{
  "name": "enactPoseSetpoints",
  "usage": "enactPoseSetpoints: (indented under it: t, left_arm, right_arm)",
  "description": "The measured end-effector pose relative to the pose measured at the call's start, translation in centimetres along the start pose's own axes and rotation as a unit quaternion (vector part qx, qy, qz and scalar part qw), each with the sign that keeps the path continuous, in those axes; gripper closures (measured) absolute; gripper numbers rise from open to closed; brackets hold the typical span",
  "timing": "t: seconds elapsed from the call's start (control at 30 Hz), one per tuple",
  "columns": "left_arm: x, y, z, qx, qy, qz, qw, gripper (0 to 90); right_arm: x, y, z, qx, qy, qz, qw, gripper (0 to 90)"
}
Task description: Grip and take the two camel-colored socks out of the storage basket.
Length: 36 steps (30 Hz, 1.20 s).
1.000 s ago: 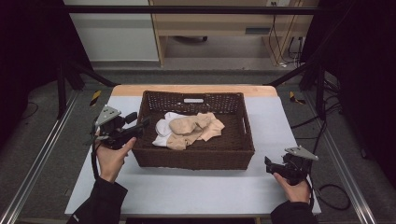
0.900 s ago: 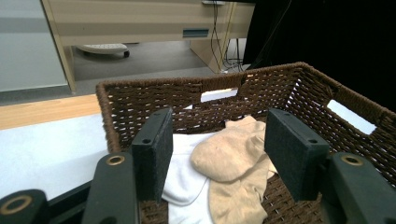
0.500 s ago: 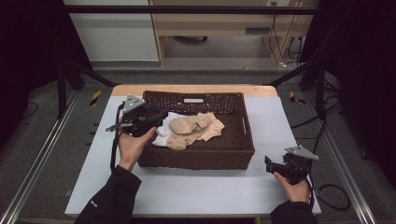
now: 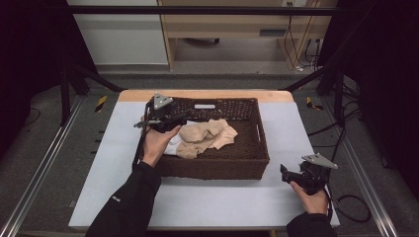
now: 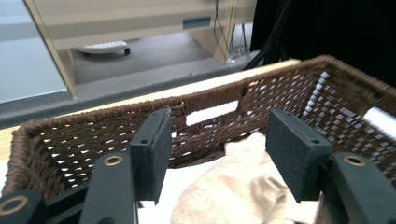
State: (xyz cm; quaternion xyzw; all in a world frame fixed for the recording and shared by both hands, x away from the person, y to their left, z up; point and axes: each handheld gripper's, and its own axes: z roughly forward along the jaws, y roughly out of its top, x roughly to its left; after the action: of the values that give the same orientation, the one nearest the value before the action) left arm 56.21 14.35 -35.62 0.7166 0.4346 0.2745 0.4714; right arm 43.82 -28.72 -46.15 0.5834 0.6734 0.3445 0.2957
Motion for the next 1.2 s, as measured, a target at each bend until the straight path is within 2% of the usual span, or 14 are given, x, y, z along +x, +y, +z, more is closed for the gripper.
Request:
enactPoseSetpoints:
  t: [0.27, 0.43, 0.53, 0.57, 0.6, 0.67, 0.87, 1.0, 1.1, 1.2]
  left_arm:
    - [0.6, -1.1, 2.6, 0.026, 0.015, 0.013, 0.9995, 39.3]
    - [0.9, -2.0, 3.8, 0.058, 0.023, 0.013, 0.9980, 37.7]
    - [1.1, -2.7, 4.6, 0.078, 0.022, 0.014, 0.9966, 36.6]
    - [1.3, -2.8, 4.7, 0.088, 0.018, 0.012, 0.9959, 36.5]
    - [1.3, -2.8, 4.7, 0.088, 0.018, 0.012, 0.9959, 36.1]
    - [1.4, -3.0, 4.9, 0.094, 0.013, -0.002, 0.9955, 35.7]
    - [1.3, -3.4, 5.2, 0.115, 0.016, 0.014, 0.9932, 35.7]
    - [1.2, -3.8, 5.5, 0.137, 0.016, 0.025, 0.9902, 35.7]
    - [1.1, -3.8, 5.4, 0.136, 0.012, 0.026, 0.9903, 34.7]
    - [0.7, -4.1, 5.5, 0.148, 0.008, 0.040, 0.9882, 33.6]
  right_arm:
    - [0.1, 0.0, 0.1, 0.003, 0.000, 0.000, 1.0000, 3.9]
    - [0.1, 0.0, 0.2, 0.006, -0.001, -0.003, 1.0000, 4.2]
    - [0.1, 0.0, 0.2, 0.007, 0.000, -0.003, 1.0000, 4.2]
    - [0.1, 0.0, 0.2, 0.007, 0.000, -0.003, 1.0000, 4.2]
    - [0.1, 0.0, 0.2, 0.007, 0.000, -0.003, 1.0000, 4.2]
    - [0.1, 0.0, 0.2, 0.006, -0.001, -0.004, 1.0000, 4.2]
    - [0.1, 0.0, 0.2, 0.007, 0.000, -0.005, 1.0000, 4.3]
    - [0.2, 0.0, 0.3, 0.009, -0.001, -0.006, 0.9999, 4.3]
    - [0.1, 0.0, 0.3, 0.009, -0.001, -0.005, 0.9999, 4.3]
    - [0.2, 0.0, 0.3, 0.011, -0.001, -0.004, 0.9999, 4.3]
